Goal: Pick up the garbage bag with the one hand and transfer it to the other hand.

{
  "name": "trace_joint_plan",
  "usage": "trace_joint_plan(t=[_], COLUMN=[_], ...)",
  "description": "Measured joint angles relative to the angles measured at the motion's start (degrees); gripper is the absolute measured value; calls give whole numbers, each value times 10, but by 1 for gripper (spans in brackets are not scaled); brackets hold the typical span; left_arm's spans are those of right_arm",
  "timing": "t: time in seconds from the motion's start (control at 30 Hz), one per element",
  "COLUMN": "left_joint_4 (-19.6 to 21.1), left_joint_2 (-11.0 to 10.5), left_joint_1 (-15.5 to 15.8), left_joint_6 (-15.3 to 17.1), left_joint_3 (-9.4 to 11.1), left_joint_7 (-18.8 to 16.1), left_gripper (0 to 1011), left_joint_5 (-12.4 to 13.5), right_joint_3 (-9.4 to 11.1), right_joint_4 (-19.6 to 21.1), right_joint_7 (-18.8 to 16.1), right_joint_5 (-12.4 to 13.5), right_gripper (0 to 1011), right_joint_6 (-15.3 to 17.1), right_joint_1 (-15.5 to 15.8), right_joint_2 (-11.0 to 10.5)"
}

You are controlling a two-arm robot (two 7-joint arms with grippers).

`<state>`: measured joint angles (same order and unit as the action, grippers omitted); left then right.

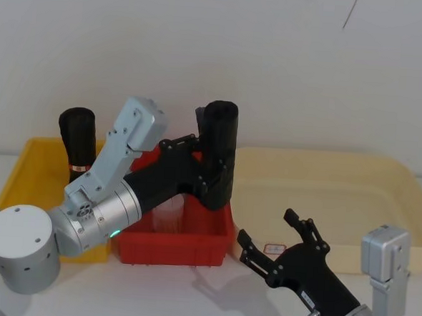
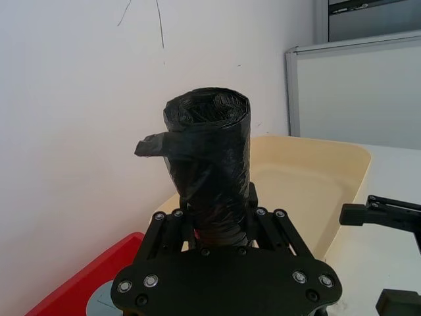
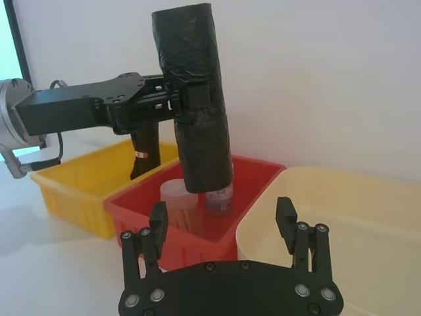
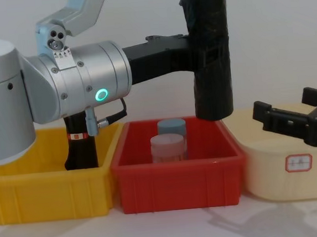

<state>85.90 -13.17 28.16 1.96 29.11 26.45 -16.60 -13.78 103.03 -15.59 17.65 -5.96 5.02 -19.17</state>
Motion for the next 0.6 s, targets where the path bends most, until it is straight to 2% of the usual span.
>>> trace_joint_plan(t=[0.23,0.6], left_joint_4=[0,0], left_joint_2=[0,0], left_joint_1=[0,0], left_joint_6=[0,0], left_joint_3=[0,0], left_joint_7=[0,0], left_gripper=[404,404], left_joint_5=[0,0], right_joint_3=[-4,-11], right_joint_4=[-5,-35], right_joint_7=[5,10], right_joint_5=[-9,-22], right_gripper=[1000,1000], right_joint_6=[3,11], right_joint_1=[-8,-42], right_joint_2=[11,33])
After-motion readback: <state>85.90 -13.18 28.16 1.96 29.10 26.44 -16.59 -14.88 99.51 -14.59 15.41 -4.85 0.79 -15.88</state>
